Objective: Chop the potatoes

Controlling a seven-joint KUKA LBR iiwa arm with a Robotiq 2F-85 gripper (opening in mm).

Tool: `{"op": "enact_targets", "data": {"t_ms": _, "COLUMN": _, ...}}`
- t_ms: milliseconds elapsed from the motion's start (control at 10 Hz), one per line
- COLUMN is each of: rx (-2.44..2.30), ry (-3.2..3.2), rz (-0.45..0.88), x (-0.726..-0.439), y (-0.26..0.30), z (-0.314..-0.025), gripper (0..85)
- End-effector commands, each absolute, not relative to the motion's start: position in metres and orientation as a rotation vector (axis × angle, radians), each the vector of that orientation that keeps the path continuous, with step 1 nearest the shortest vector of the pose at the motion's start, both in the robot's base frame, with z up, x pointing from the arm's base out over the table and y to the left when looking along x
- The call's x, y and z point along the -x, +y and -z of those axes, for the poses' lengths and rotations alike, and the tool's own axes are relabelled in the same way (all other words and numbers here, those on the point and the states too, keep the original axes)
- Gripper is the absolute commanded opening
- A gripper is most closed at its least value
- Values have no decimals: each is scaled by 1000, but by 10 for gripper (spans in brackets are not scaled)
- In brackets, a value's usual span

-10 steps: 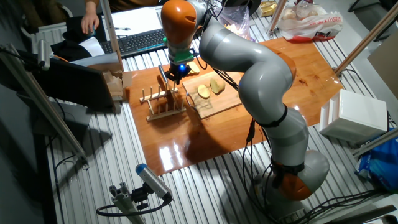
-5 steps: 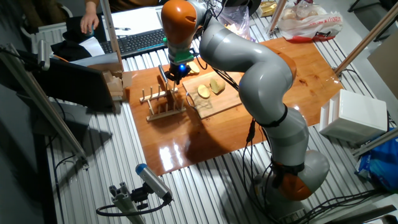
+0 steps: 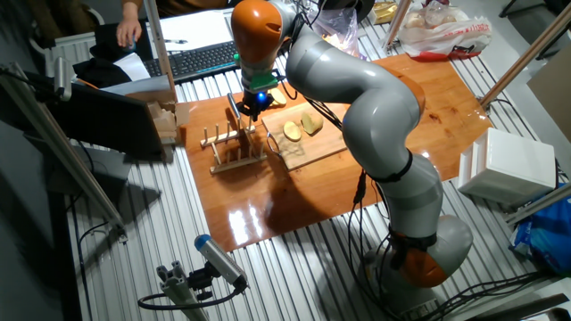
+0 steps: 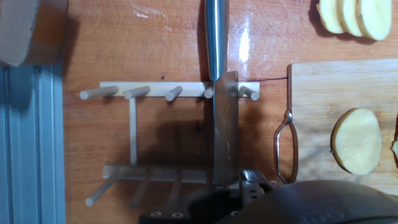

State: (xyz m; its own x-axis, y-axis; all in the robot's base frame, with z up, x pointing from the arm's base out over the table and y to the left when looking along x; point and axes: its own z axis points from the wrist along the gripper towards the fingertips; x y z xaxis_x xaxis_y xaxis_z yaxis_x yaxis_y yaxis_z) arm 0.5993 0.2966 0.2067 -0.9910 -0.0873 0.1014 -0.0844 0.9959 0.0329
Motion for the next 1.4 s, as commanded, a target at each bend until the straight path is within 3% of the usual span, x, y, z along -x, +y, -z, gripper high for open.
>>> {"op": "enact_targets", "data": {"t_ms": 0, "rx": -131, "ry": -3034, "rz": 44, "x": -599, "y": 297, "z": -207, "gripper": 0}}
{"op": "enact_targets", "data": {"t_ms": 1300, "rx": -129, "ry": -3037, "rz": 46, "x": -598, "y": 298, "z": -205, "gripper": 0}}
